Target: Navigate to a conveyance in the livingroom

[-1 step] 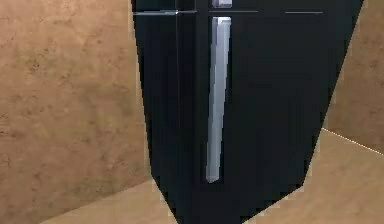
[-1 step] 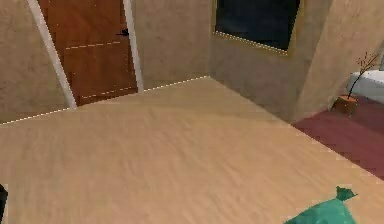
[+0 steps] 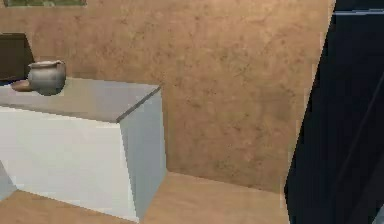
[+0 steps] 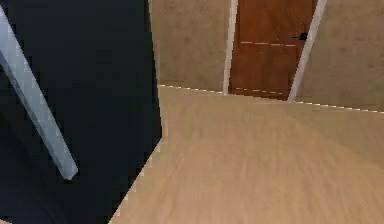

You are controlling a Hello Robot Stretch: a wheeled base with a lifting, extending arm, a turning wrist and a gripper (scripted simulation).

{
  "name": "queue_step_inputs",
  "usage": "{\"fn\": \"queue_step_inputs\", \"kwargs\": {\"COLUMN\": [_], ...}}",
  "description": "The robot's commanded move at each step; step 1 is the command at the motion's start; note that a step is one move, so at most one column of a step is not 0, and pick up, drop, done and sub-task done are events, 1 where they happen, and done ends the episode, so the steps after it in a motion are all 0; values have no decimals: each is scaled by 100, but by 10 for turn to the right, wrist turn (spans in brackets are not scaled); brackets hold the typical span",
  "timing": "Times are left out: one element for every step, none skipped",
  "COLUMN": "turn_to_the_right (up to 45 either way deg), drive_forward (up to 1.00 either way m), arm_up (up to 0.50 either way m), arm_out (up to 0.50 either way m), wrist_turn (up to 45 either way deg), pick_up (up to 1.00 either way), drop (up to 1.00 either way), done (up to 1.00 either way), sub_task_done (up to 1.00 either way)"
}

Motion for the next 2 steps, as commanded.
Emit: {"fn": "queue_step_inputs", "kwargs": {"turn_to_the_right": [-450,-90], "drive_forward": [0,0], "arm_up": [0,0], "arm_out": [0,0], "wrist_turn": [0,0], "pick_up": [0,0], "drop": [0,0], "done": [0,0], "sub_task_done": [0,0]}}
